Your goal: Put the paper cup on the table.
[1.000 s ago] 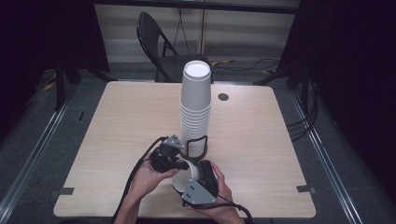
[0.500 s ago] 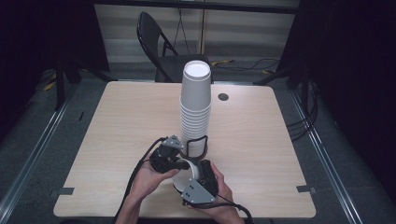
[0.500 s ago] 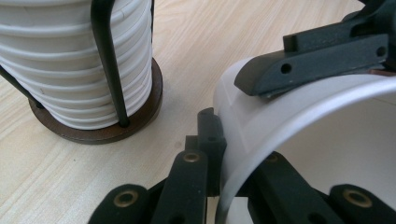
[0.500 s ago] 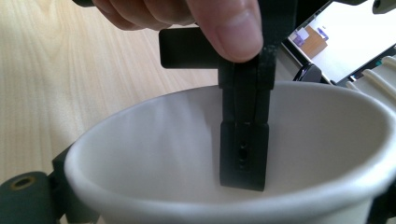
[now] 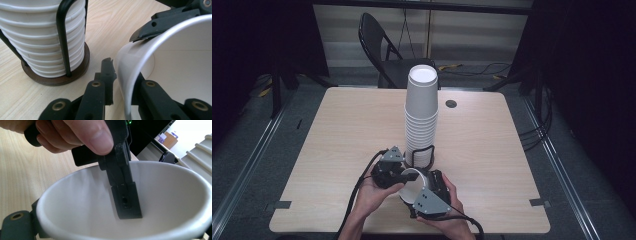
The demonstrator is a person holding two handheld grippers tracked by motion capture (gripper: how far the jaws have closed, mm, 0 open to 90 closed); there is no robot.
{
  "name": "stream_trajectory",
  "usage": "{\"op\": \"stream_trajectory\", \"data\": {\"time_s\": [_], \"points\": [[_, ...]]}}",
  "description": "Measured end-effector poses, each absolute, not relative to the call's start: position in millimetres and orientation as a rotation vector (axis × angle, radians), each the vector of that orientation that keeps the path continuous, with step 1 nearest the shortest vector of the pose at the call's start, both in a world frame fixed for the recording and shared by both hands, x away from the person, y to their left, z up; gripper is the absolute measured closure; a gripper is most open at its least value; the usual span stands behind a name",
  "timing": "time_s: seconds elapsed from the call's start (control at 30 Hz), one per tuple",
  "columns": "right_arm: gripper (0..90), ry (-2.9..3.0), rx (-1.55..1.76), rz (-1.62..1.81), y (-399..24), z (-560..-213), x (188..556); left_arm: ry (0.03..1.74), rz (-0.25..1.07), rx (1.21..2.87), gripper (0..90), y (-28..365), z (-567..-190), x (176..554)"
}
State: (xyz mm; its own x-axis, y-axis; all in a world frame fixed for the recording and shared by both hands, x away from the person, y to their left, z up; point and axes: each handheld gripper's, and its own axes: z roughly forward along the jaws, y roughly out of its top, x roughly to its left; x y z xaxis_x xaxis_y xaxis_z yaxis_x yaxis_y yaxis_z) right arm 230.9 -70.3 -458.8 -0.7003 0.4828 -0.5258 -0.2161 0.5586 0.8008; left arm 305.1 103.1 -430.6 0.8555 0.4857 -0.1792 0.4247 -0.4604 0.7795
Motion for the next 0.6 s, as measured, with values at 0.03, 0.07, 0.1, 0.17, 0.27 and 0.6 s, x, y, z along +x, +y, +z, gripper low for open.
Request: {"op": "stream_trajectory", "data": {"time_s": [0.03, 0.07, 0.1, 0.17, 0.27, 0.6], "points": [[10.7, 2.039, 0.214, 1.182, -70, -459, 231, 0.662, 0.085, 2.109, 79.8, 103, -431, 305], [10.7, 2.04, 0.217, 1.184, -71, -459, 231, 0.669, 0.092, 2.104, 78.3, 104, -432, 305], [10.7, 2.044, 0.235, 1.194, -72, -459, 231, 0.681, 0.127, 2.086, 72.7, 104, -434, 303], [10.7, 2.046, 0.249, 1.199, -72, -460, 232, 0.68, 0.141, 2.074, 69.2, 105, -435, 302], [10.8, 2.058, 0.287, 1.217, -74, -460, 233, 0.692, 0.144, 2.039, 63.5, 108, -438, 302], [10.8, 2.078, 0.386, 1.298, -84, -461, 239, 0.733, 0.216, 1.906, 39.0, 120, -441, 300]]}}
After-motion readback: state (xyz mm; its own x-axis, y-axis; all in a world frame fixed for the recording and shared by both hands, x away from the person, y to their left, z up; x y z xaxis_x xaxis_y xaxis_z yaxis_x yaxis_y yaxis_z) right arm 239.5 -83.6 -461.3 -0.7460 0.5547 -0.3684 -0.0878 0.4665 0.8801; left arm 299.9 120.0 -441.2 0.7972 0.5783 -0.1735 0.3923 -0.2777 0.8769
